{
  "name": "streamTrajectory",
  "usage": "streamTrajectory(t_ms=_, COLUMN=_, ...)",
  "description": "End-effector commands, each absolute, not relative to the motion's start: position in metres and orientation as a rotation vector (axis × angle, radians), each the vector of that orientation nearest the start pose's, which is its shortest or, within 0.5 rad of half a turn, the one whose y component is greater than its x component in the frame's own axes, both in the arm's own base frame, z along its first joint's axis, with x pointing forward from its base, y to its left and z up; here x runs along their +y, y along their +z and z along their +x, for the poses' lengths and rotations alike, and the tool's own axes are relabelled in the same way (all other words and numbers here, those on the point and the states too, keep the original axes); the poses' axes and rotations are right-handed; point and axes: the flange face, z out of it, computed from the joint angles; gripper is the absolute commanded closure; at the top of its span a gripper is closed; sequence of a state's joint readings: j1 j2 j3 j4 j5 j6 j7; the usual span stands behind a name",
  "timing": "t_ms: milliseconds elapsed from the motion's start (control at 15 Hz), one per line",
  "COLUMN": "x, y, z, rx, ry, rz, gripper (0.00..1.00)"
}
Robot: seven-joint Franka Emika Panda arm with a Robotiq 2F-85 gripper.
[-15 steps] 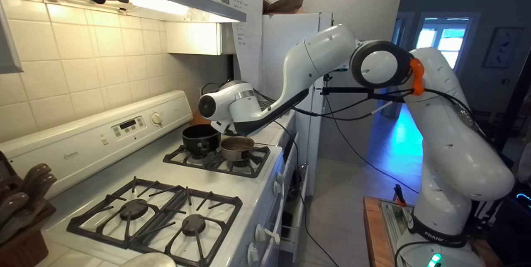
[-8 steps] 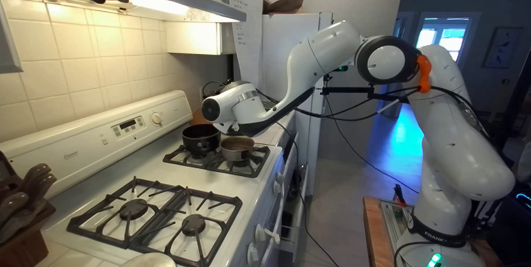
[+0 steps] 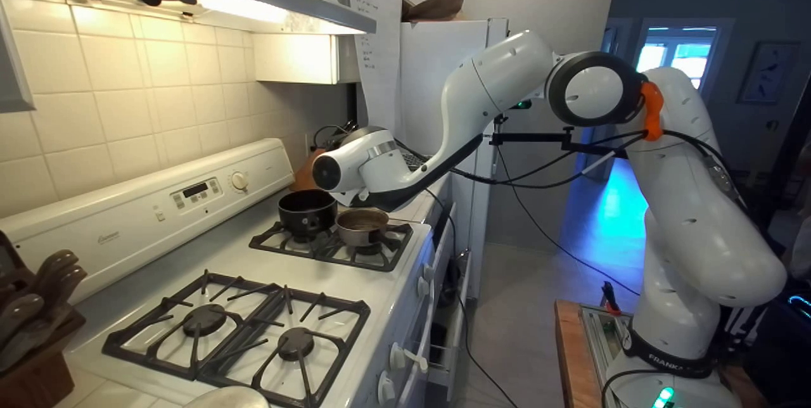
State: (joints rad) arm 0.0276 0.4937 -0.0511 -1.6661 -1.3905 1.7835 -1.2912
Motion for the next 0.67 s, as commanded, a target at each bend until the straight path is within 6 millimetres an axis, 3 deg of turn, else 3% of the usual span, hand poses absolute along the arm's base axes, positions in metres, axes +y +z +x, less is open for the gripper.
streamTrajectory(t_ms=0, x=-0.102, y=0.366, z=0.660, rx=1.584, ry=-1.215, rz=1.179, gripper=0.99)
streamTrajectory(t_ms=600, x=-0.142, y=0.369, z=0.652, rx=1.495, ry=-1.144, rz=1.380, gripper=0.99)
